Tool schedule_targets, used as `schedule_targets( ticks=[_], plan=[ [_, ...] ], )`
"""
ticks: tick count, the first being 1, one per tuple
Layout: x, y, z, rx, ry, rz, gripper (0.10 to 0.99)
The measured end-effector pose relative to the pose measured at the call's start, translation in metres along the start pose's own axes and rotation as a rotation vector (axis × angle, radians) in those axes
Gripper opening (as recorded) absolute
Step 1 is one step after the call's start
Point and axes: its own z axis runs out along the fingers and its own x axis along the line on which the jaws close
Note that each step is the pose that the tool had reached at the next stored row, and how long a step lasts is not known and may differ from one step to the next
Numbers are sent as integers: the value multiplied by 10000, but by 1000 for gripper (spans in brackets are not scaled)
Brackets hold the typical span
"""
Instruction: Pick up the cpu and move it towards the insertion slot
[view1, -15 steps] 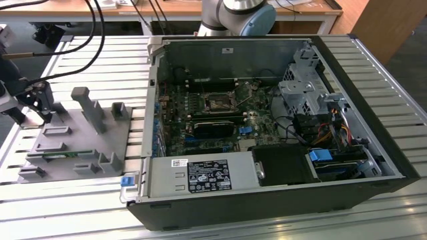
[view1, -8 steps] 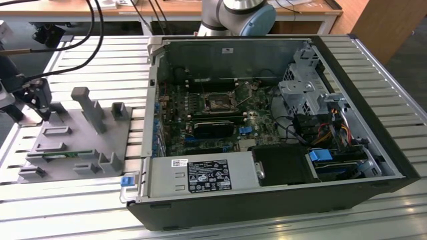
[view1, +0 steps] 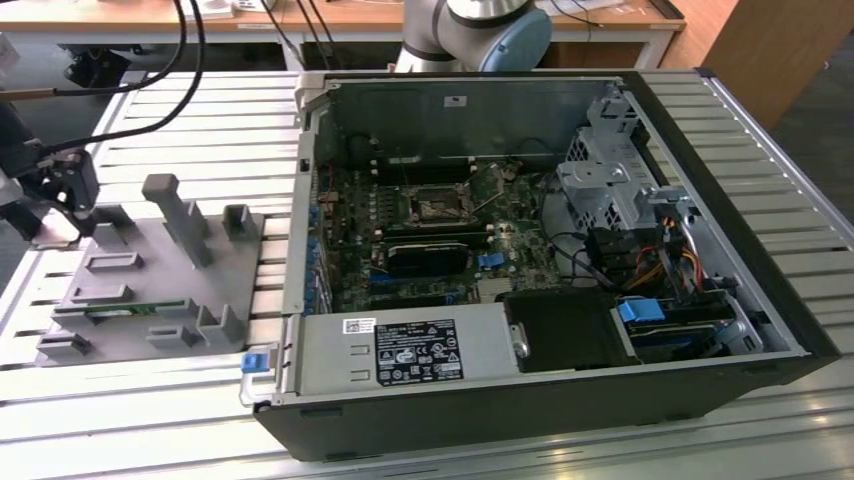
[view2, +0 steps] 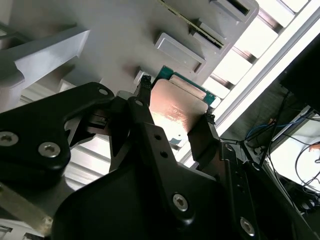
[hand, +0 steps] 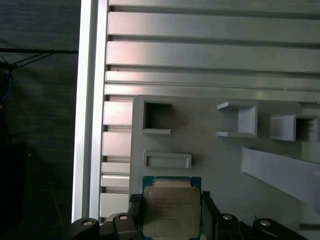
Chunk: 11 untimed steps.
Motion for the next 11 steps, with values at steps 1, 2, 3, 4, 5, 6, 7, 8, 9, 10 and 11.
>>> schedule_targets(
  ticks=[1,2,3,4,5,6,7,8,9,10,11],
  plan=[
    [0,0,-11,0,0,0,545],
    [0,1,-23,0,0,0,545],
    [0,1,-34,0,0,0,545],
    [0,1,-46,0,1,0,545],
    [0,2,-59,0,0,0,545],
    [0,2,-72,0,0,0,545],
    [0,2,-85,0,0,0,545],
    [0,3,-99,1,1,0,545],
    [0,3,-112,0,0,0,545],
    [0,3,-127,0,0,0,545],
    [0,4,-139,0,0,0,545]
  ],
)
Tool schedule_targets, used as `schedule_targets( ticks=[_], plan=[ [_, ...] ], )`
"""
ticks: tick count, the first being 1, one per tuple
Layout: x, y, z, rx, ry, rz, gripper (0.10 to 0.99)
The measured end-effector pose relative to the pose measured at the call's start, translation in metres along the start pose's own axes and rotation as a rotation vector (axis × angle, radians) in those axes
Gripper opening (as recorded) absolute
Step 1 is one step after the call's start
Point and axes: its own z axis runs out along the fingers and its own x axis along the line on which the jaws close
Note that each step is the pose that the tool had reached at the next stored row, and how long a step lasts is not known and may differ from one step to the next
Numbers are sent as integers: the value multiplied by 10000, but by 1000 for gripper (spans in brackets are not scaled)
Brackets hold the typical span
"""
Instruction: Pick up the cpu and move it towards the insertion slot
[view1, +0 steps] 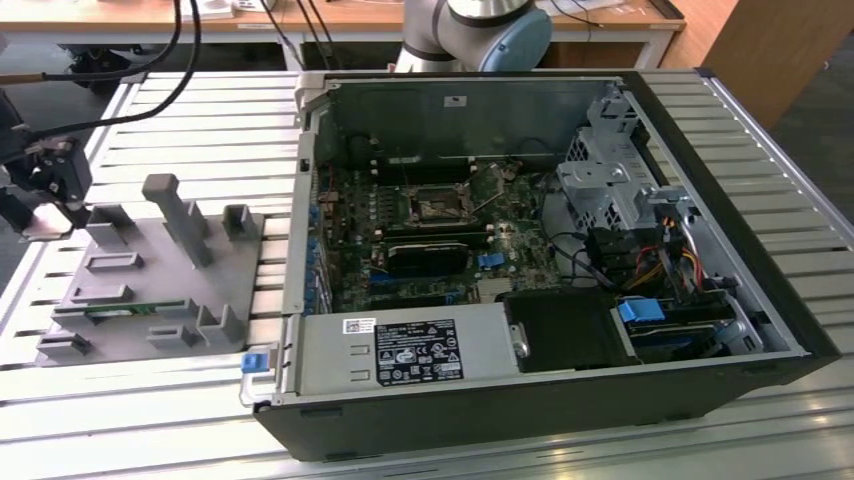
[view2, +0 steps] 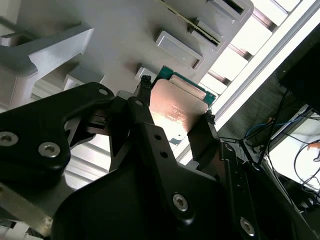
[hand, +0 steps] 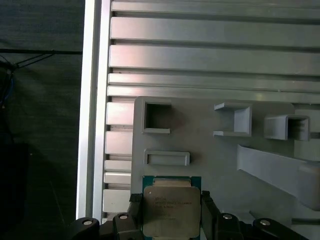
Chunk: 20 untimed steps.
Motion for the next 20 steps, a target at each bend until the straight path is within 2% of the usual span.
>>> schedule_targets(
  ticks=[20],
  plan=[
    [-1,7,-274,0,0,0,545]
  ],
)
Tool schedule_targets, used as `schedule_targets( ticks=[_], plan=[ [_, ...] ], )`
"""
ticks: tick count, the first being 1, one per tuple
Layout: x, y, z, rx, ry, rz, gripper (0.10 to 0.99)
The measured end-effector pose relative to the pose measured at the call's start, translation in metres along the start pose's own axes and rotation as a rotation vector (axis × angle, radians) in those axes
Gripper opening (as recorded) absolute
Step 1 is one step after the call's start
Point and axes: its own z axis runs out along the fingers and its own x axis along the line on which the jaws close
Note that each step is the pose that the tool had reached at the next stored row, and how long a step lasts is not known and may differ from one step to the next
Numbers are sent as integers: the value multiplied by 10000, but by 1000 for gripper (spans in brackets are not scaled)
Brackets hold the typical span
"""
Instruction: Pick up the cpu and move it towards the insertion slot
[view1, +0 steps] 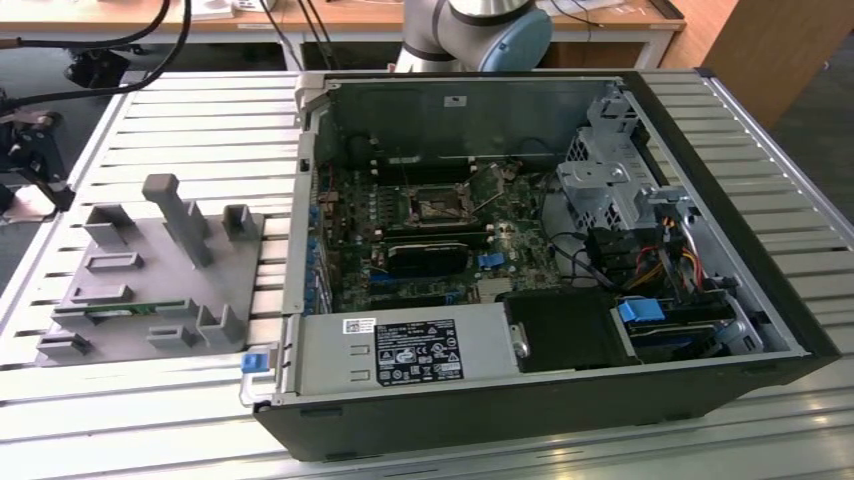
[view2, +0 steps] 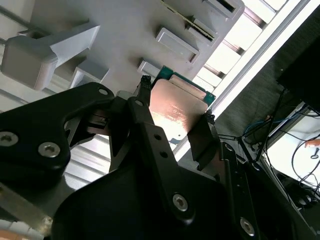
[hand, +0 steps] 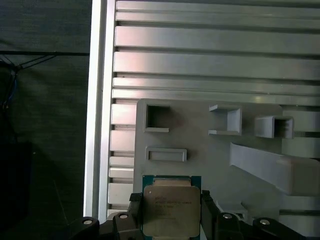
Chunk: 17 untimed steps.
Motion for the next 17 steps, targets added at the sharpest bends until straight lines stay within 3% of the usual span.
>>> schedule_targets(
  ticks=[17],
  plan=[
    [0,7,-252,0,1,0,545]
  ],
)
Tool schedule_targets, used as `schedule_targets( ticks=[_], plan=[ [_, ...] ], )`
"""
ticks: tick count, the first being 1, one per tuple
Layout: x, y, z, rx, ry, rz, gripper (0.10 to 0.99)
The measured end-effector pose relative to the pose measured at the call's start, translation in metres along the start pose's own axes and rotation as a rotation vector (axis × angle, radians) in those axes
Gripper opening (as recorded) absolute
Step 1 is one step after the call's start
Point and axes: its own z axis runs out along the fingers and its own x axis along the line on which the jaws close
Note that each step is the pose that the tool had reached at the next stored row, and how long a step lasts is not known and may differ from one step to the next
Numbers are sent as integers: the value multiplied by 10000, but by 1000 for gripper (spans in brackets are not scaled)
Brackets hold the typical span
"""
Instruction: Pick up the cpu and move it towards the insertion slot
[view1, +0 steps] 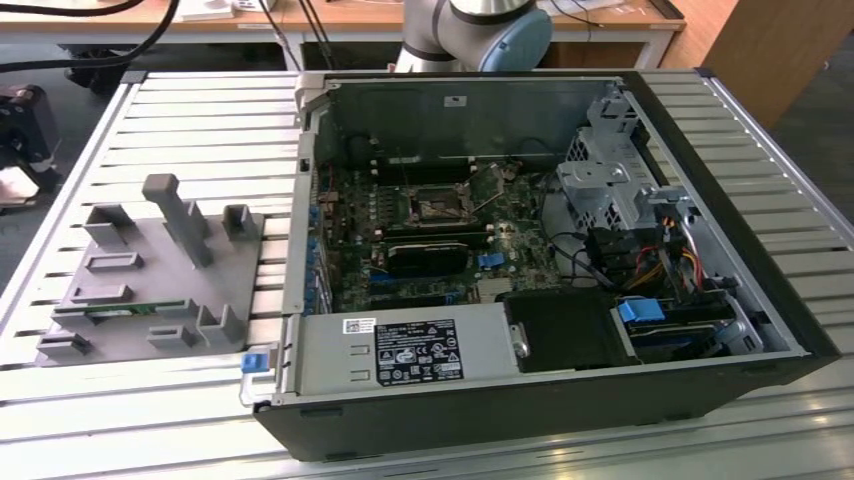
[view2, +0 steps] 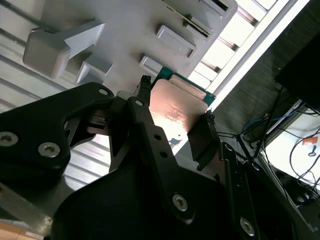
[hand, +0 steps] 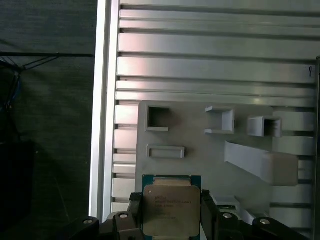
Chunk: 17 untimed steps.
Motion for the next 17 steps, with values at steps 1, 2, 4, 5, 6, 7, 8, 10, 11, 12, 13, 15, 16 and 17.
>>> schedule_targets(
  ticks=[1,2,4,5,6,7,8,10,11,12,13,15,16,17],
  plan=[
    [0,0,-15,0,0,0,545],
    [0,1,-31,0,0,0,545],
    [0,2,-64,0,0,0,545],
    [0,2,-82,0,0,0,545],
    [0,2,-98,0,-1,0,545],
    [0,3,-113,0,0,0,545],
    [-1,3,-129,0,-1,-1,545],
    [0,4,-161,0,0,0,545],
    [-1,4,-178,0,0,-1,545],
    [-1,5,-195,0,0,-1,545],
    [0,5,-215,0,-1,0,545],
    [-1,6,-252,0,0,0,545],
    [-1,7,-270,0,-1,-1,545],
    [-1,8,-288,0,0,0,545]
  ],
)
